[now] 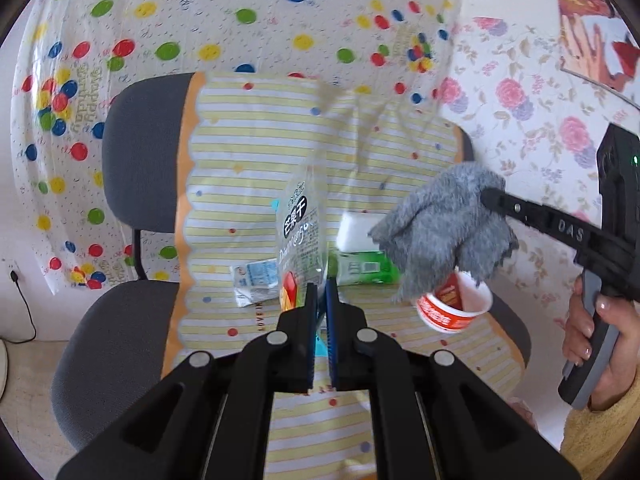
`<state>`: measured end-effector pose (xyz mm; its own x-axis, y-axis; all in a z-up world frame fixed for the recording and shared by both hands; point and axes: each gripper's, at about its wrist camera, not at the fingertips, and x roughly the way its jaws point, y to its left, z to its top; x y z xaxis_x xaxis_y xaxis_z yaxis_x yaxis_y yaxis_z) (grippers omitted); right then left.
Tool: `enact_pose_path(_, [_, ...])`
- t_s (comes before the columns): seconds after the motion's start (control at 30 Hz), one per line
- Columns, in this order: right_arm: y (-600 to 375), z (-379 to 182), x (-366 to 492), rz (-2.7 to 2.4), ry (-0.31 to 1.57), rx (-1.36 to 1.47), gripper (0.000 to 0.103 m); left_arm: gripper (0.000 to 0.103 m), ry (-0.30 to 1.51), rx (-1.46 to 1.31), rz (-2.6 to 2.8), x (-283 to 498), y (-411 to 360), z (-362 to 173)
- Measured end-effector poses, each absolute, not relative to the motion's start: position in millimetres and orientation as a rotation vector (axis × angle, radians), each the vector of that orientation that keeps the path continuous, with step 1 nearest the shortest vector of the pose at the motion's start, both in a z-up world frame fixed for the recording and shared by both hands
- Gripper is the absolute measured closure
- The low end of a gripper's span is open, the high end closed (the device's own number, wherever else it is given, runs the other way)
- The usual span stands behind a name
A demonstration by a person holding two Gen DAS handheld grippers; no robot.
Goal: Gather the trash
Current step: 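Carry the grey cloth over the pink bin and open the right gripper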
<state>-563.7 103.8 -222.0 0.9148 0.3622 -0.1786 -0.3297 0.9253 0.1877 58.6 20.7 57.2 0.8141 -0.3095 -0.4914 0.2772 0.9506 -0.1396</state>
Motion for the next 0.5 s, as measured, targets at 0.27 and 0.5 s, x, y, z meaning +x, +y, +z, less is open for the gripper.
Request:
enact_pose_path(0.27, [63, -296, -643, 0.239, 0.25, 0.173, 0.093, 0.1, 0.596, -0.008, -0.467, 17, -45, 31])
enact_pose_path(0.5, [9, -349, -698, 0.04, 0.293, 0.234, 0.093, 0.1, 0.641, 0.058, -0.69, -14, -126, 8])
